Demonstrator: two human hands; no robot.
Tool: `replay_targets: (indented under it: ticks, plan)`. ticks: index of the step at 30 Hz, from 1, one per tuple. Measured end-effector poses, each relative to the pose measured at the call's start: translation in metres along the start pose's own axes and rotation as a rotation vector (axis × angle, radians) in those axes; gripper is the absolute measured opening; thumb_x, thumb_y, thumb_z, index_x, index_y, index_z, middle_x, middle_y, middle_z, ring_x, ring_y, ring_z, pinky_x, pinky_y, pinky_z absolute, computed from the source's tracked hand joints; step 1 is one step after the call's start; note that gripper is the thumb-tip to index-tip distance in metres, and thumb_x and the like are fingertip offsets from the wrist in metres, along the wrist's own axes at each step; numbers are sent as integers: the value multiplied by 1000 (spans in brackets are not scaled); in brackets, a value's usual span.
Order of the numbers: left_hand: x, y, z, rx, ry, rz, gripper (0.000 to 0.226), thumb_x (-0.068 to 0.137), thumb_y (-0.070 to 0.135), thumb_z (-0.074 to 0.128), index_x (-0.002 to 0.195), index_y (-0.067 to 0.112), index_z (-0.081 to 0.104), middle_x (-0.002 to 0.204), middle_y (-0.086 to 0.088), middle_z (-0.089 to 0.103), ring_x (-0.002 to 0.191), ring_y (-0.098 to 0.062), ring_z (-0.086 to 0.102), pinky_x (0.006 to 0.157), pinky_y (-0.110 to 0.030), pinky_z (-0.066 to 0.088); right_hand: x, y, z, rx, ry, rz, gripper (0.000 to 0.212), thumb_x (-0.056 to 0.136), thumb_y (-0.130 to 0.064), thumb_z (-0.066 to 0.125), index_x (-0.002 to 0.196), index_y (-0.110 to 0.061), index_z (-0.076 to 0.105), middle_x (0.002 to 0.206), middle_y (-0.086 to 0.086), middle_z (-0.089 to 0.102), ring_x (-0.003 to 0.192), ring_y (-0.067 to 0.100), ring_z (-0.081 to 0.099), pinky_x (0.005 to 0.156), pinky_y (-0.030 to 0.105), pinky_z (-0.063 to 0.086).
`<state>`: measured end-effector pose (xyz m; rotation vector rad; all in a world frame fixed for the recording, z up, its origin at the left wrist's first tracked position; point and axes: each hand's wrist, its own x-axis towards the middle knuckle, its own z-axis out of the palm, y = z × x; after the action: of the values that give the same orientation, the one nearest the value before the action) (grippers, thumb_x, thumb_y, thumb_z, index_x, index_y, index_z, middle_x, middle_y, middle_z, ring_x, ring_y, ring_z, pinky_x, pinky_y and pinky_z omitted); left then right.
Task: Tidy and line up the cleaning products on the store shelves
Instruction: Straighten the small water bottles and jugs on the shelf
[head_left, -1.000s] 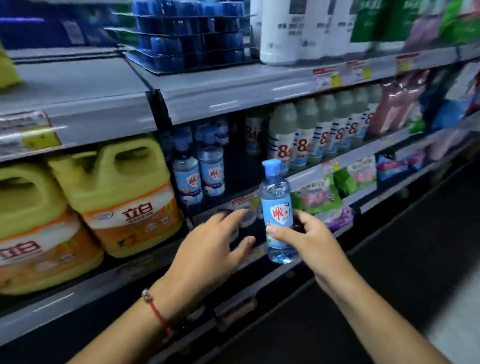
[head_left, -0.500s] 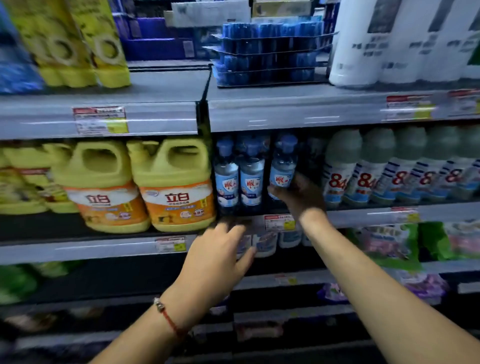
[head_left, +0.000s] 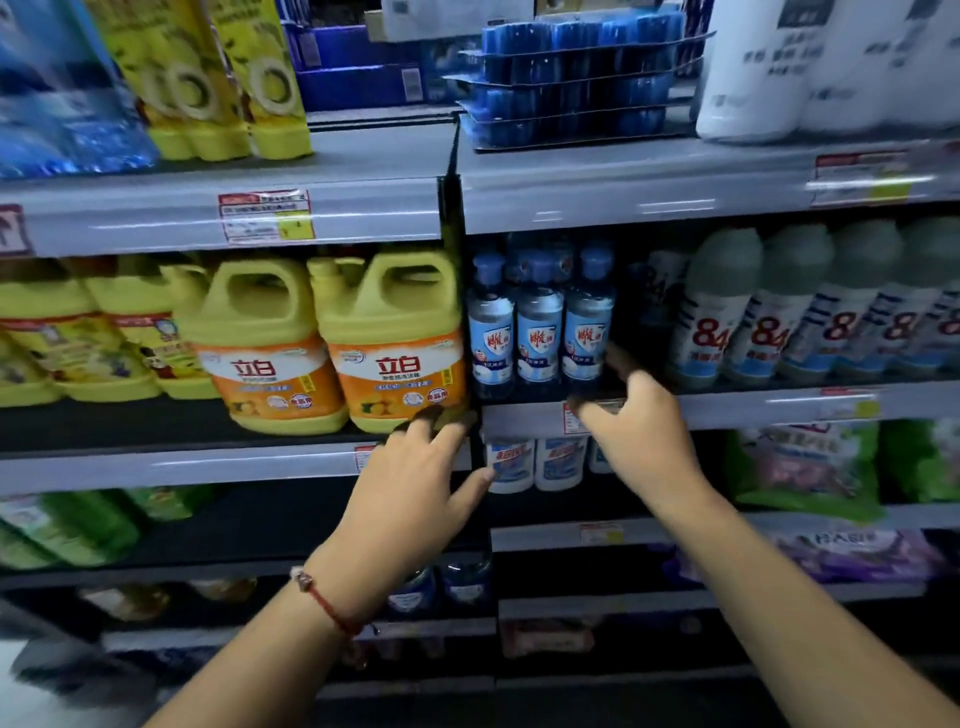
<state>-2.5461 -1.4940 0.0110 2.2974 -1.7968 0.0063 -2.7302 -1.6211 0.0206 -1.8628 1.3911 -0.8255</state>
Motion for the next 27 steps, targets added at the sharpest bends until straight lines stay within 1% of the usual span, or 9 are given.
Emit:
replay_targets:
  ticks: [1, 2, 4, 6, 11, 14, 18, 23, 27]
  plan:
    - [-4, -8, 0, 4, -2, 4, 60, 95, 64, 44, 142, 28, 43, 126, -2, 54, 115, -25, 53, 92, -38, 49, -11, -5, 1, -80, -38, 5, 39, 91, -30, 66, 125, -10, 57, 104, 6, 63, 87, 24, 62, 66, 34, 47]
    - [-9, -17, -1, 8, -1, 10, 61, 95, 64, 44, 144, 28, 41, 128, -1, 53, 116, -25, 53, 93, -37, 48, -21, -12, 3, -140, -66, -6, 41, 93, -32, 64, 127, -11, 56, 112, 7, 61, 99, 26, 61, 72, 35, 47]
    - [-20, -38, -5, 15, -1, 20, 64, 95, 64, 44, 148, 27, 38, 133, -1, 50, 121, -24, 51, 97, -37, 46, -43, -31, 15, -211, -115, -63, 55, 96, -35, 62, 146, -17, 46, 142, 2, 51, 130, 23, 48, 97, 32, 42]
    - [-35, -64, -12, 17, 4, 9, 67, 96, 63, 43, 152, 26, 34, 142, -3, 45, 127, -25, 48, 101, -36, 44, -64, -52, 35, -274, -165, -139, 63, 97, -37, 62, 153, -22, 38, 157, -3, 38, 144, 17, 34, 112, 29, 31]
    - [-82, -151, -37, 38, 15, -58, 69, 97, 61, 44, 156, 30, 26, 162, -9, 29, 146, -25, 32, 114, -36, 31, -101, -110, 113, -355, -259, -302, 65, 96, -43, 60, 155, -29, 35, 160, -9, 34, 148, 13, 27, 121, 33, 26]
    - [-115, -214, -51, 60, 49, -109, 70, 96, 60, 46, 156, 29, 29, 161, -8, 31, 144, -25, 35, 114, -37, 34, -119, -146, 164, -405, -276, -407, 67, 95, -42, 62, 154, -27, 36, 159, -6, 36, 149, 14, 27, 123, 33, 23]
    - [-161, -293, -71, 78, 75, -226, 69, 97, 60, 47, 156, 28, 31, 159, -7, 35, 144, -25, 36, 113, -36, 35, -146, -193, 233, -432, -346, -505, 67, 97, -44, 59, 156, -26, 32, 161, -7, 32, 151, 14, 22, 124, 32, 17]
    - [-217, -368, -85, 96, 83, -376, 68, 95, 57, 54, 153, 25, 39, 156, -13, 41, 141, -29, 41, 111, -38, 37, -176, -244, 310, -431, -478, -615, 67, 98, -44, 58, 156, -26, 31, 160, -9, 32, 151, 13, 21, 123, 29, 14]
    - [-247, -418, -93, 68, 105, -503, 68, 95, 59, 49, 155, 30, 34, 158, -7, 36, 143, -25, 36, 113, -40, 37, -189, -280, 364, -432, -541, -714, 65, 98, -43, 58, 155, -26, 34, 160, -9, 33, 150, 13, 22, 122, 27, 13]
